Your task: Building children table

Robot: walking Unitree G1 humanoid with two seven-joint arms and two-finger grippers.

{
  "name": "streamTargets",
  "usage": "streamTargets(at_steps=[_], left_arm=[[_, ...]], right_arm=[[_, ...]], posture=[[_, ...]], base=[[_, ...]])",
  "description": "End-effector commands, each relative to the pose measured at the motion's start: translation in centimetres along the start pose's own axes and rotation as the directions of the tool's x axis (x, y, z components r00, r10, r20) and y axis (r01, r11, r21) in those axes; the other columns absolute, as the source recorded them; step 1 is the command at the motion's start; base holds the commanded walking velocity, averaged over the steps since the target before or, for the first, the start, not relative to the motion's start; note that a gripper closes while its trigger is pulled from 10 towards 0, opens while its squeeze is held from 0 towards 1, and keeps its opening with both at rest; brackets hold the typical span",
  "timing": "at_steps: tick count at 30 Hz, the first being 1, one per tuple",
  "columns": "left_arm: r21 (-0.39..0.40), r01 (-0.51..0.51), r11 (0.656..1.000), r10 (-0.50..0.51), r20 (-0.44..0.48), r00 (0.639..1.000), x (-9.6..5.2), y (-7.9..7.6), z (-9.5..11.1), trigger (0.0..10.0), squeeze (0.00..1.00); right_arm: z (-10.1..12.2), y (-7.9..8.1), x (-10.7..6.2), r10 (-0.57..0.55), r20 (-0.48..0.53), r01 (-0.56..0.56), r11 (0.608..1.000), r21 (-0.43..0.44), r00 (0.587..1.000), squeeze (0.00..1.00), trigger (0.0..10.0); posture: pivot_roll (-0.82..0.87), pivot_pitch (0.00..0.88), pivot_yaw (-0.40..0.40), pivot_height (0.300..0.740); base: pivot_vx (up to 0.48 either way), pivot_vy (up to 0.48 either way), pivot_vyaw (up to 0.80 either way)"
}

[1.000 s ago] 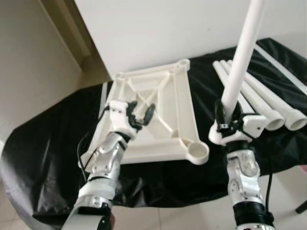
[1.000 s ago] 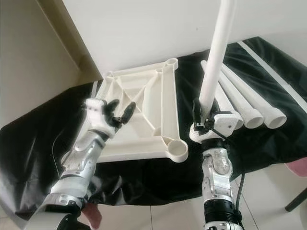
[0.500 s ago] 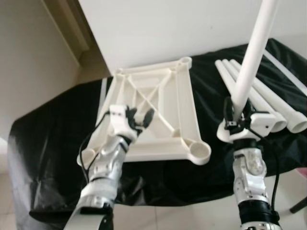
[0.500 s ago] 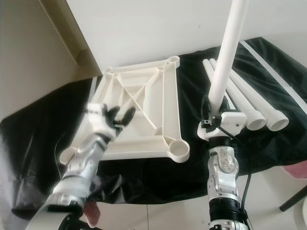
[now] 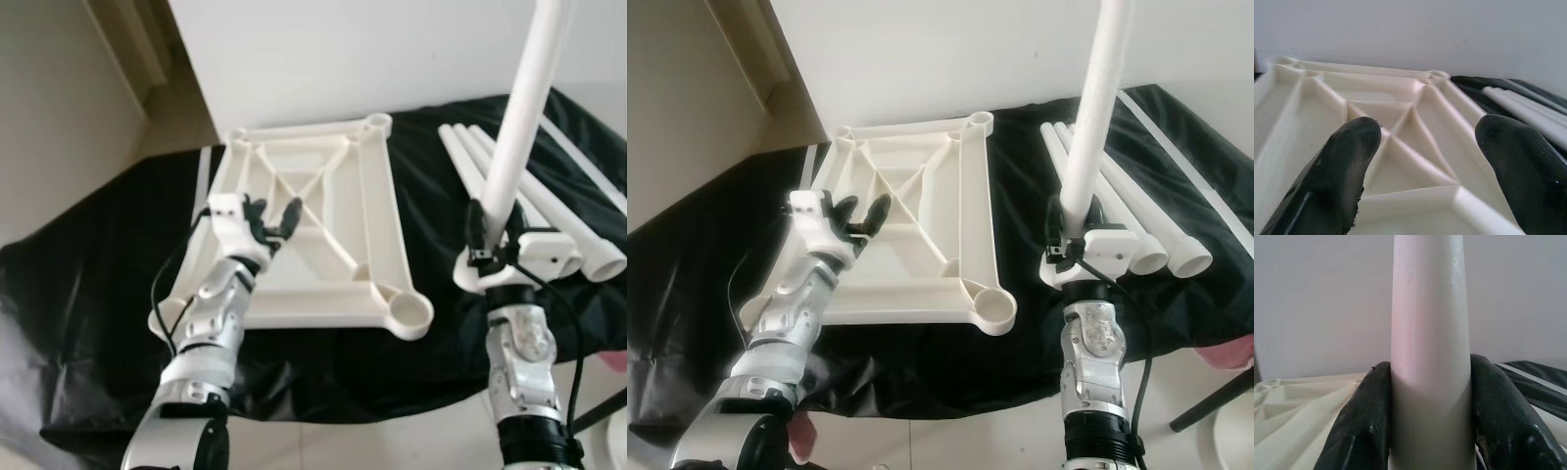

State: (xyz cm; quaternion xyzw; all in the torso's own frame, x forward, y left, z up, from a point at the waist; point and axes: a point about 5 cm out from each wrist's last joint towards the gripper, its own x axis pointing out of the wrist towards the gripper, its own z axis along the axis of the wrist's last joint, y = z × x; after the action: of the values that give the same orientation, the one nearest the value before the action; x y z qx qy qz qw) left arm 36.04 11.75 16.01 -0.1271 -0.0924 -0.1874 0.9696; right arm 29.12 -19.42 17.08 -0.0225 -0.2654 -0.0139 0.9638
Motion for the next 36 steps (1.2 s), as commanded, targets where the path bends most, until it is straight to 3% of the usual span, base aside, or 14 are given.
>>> streamTargets(at_steps=[1,8,21,25,26,31,32,34,36], left_arm=[[0.020,-0.028,0.999,0.028,-0.030,0.999,-0.4,0.3,-0.6,10.0,0.00],[0.033,-0.011,0.999,0.012,-0.043,0.999,-0.9,-0.3,-1.1,10.0,0.00],[0.070,0.011,0.998,-0.007,-0.048,0.999,-0.6,-1.3,-1.4,10.0,0.00],[0.078,0.073,0.994,-0.069,-0.044,0.997,-0.5,-2.0,-1.3,10.0,0.00],[0.052,0.128,0.990,-0.124,-0.075,0.990,-0.2,-2.3,-1.4,10.0,0.00],[-0.001,0.184,0.983,-0.183,-0.085,0.979,0.1,-2.5,-1.0,10.0,0.00],[0.058,0.253,0.966,-0.244,-0.129,0.961,0.5,-3.0,-0.7,10.0,0.00],[0.099,0.279,0.955,-0.262,-0.155,0.952,0.6,-3.2,-0.7,10.0,0.00],[0.094,0.321,0.943,-0.299,-0.189,0.935,1.0,-3.7,-0.5,10.0,0.00]], right_arm=[[-0.2,0.8,0.4,0.023,-0.005,-0.023,0.999,0.027,1.000,0.00,10.0],[-0.3,0.4,0.7,0.020,-0.016,-0.019,1.000,0.022,1.000,0.00,10.0],[-1.0,2.1,1.2,0.059,-0.040,-0.056,0.996,0.066,0.997,0.00,10.0],[-0.9,1.7,1.3,0.052,-0.037,-0.049,0.997,0.065,0.998,0.00,10.0],[-0.9,1.6,1.2,0.061,-0.043,-0.057,0.994,0.091,0.997,0.00,10.0],[-0.7,1.8,1.3,0.095,-0.037,-0.090,0.990,0.110,0.995,0.00,10.0],[-0.3,2.3,1.5,0.154,-0.025,-0.150,0.980,0.128,0.988,0.00,10.0],[-0.1,2.6,1.6,0.180,-0.019,-0.176,0.975,0.133,0.983,0.00,10.0],[0.2,3.1,1.7,0.221,-0.013,-0.217,0.964,0.153,0.975,0.00,10.0]], posture=[[-0.09,0.016,0.074,0.740],[-0.06,0.000,0.077,0.740],[-0.05,0.000,0.071,0.740],[-0.07,0.000,0.069,0.740],[-0.07,0.000,0.067,0.740],[-0.07,0.000,0.067,0.740],[-0.08,0.000,0.068,0.740],[-0.08,0.000,0.068,0.740],[-0.08,0.000,0.065,0.740]], base=[[0.000,0.000,0.00],[0.000,0.000,0.00],[0.000,0.000,0.00],[0.000,0.000,0.00],[0.000,0.000,0.00],[0.000,0.000,0.00],[0.000,0.000,0.00],[0.000,0.000,0.00],[0.000,0.000,0.00]])
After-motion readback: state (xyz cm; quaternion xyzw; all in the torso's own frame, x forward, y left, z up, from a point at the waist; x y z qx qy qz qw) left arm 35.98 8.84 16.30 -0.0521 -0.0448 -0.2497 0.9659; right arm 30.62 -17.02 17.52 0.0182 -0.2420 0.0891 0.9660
